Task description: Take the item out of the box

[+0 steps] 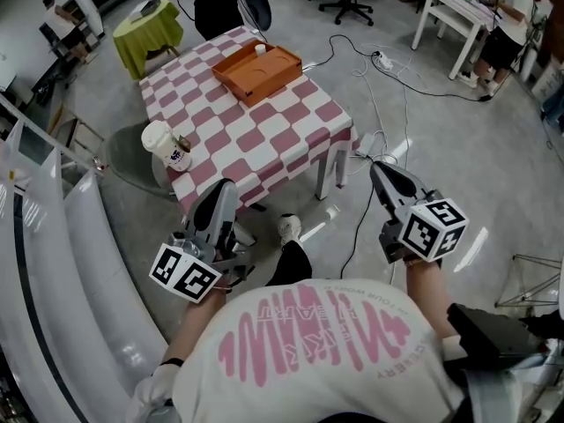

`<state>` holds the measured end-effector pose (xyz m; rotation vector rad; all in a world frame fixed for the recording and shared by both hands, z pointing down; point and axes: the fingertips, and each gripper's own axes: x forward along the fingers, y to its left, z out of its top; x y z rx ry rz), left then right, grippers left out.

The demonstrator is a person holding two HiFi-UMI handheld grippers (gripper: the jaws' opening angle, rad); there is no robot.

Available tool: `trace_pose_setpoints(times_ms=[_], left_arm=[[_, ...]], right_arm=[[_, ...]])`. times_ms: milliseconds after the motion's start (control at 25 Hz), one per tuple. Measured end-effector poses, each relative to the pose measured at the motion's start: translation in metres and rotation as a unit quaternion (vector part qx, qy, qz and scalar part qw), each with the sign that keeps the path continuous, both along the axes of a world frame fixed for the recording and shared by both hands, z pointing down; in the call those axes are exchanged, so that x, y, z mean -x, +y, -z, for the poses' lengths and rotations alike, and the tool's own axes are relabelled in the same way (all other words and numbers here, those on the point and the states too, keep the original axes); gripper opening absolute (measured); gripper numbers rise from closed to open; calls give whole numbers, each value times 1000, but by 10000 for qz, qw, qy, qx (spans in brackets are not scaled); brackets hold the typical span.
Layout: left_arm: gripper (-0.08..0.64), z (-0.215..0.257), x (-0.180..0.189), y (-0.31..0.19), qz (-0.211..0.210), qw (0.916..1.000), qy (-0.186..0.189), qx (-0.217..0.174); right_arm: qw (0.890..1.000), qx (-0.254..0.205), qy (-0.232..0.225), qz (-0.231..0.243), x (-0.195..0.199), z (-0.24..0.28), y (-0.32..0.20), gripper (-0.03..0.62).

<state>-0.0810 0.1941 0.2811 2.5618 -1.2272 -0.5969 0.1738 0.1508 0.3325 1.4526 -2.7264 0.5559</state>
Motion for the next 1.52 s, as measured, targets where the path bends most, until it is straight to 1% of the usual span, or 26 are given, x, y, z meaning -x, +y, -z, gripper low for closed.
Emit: trace_pose_setpoints(times_ms=[240,480,880,1040,1240,1520], left_arm=[[8,1,5,-37,-23,10000,6,-17],[8,2,6,-80,-33,10000,32,9],[8,18,11,-168,-108,9998,72,-178],[8,28,13,-207,-136,9995,126,-237],[8,45,9,-251,-273,9989,144,-349],[8,54,16,-306,-366,9987,207,-271]], right_arm=[[9999,6,93,46,9,-1,-33,6],[10000,4,39,78,15,0,-74,6],[10000,-42,63,16,21,9,-157,5],[9999,-137,67,42,27,23,-192,6],[9993,-372,47,64,32,49,-232,6],[9990,-441,-30,82,39,64,-283,6]])
